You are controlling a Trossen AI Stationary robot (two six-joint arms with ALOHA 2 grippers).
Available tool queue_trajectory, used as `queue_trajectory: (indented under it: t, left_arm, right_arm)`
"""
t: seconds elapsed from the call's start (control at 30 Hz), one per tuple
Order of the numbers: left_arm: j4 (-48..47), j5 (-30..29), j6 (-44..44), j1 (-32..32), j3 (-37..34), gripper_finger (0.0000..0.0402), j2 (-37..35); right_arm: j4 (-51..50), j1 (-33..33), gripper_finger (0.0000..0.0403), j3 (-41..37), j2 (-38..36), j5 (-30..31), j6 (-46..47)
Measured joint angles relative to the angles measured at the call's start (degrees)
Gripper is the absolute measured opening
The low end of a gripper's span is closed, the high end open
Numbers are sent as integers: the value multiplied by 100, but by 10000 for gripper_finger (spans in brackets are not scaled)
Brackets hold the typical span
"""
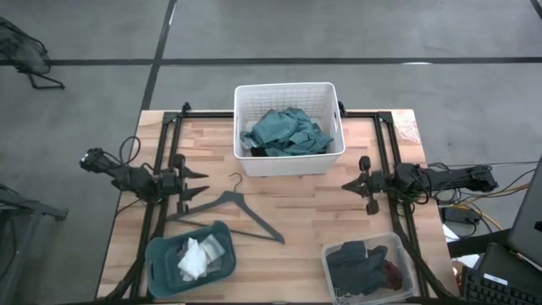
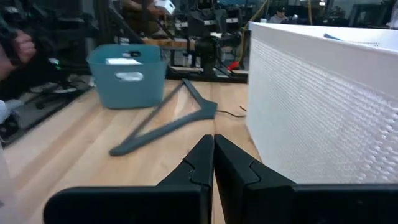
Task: Pick & Place Cloths
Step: Return to Home Position
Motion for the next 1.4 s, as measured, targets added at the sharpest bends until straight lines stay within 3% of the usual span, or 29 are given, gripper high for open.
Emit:
queue_trajectory:
  t: [1.4]
  left_arm:
    - [-102, -51, 2, 2, -161, 165, 130]
  right_arm:
    - [-63, 2, 8, 7, 5, 137, 5]
